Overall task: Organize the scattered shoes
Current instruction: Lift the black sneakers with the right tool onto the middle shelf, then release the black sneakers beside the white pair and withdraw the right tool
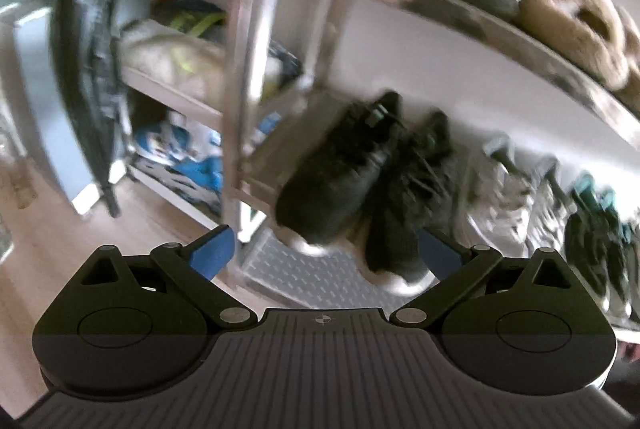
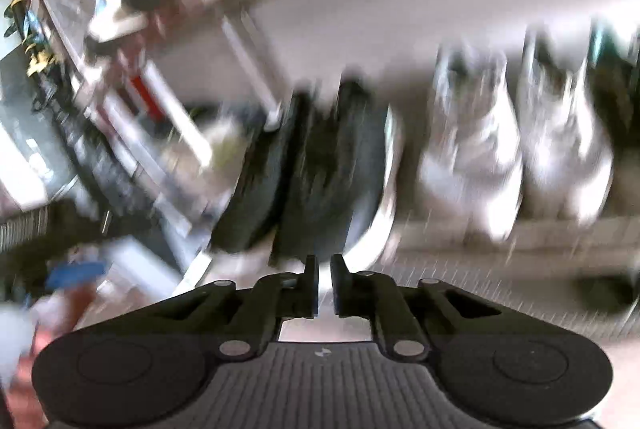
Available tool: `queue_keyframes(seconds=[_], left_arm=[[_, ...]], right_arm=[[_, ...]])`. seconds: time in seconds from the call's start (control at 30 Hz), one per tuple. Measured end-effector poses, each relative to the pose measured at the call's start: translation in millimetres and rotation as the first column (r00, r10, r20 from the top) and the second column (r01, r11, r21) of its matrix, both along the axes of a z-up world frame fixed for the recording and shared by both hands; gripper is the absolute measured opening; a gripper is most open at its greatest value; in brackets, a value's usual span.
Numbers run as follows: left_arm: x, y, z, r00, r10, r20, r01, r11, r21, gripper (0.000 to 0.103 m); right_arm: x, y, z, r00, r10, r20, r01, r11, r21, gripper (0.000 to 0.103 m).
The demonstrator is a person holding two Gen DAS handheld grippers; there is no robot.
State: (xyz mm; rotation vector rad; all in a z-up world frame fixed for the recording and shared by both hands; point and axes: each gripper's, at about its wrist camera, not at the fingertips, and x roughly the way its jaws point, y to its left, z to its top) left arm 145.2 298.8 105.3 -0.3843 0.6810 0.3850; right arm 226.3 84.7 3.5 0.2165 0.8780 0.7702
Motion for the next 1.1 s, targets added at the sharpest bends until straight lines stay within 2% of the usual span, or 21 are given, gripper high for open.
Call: queue_keyframes(seconds=[0.17, 0.3, 0.43, 0.63, 0.77, 0.87, 1.0, 1.1], left_arm=[[5.6, -20.1, -1.6, 0.994, -0.106, -0.040, 0.107, 0.994, 0.031, 0.098], [2.4, -21.5, -2.3, 0.994, -0.095, -0.049, 0.098, 0.994, 0.052, 0.098], [-2.8, -11.3, -2.0, 0.999, -0.036, -0.041, 0.037, 0.999, 0.032, 0.099], [-2.7, -9.5, -1.3, 0.998, -0.036, -0.046, 0.037, 0.999, 0.038, 0.099], [-3.4, -6.8, -1.1, 0.998, -0.032, -0.046, 0.033, 0.999, 0.039, 0.099], [-5.2, -1.4, -1.9, 0.999, -0.002, -0.046, 0.004, 0.999, 0.039, 0.099], [-11.5, 8.3, 0.3, 0.998, 0.055, -0.030, -0.054, 0.998, 0.044, 0.099], [-16.9, 14.6, 2.1, 0.995, 0.094, -0.016, -0.093, 0.995, 0.047, 0.099]], right_arm=[[-1.2, 19.1, -27.0, 0.988, 0.037, -0.153, -0.032, 0.999, 0.037, 0.010], [13.5, 32.8, -30.2, 0.973, 0.020, -0.229, -0.003, 0.997, 0.074, 0.012], [33.6, 36.7, -29.8, 0.966, -0.047, -0.254, 0.068, 0.995, 0.075, 0.011], [58.3, 48.7, -29.0, 0.959, -0.145, -0.245, 0.170, 0.982, 0.084, 0.010], [72.2, 46.8, -33.9, 0.935, -0.216, -0.280, 0.252, 0.962, 0.100, 0.010], [72.3, 48.7, -32.7, 0.942, -0.199, -0.271, 0.232, 0.968, 0.093, 0.012], [57.8, 55.8, -32.4, 0.963, -0.074, -0.260, 0.108, 0.987, 0.118, 0.013], [52.4, 66.6, -37.1, 0.959, 0.028, -0.284, 0.018, 0.987, 0.157, 0.013]])
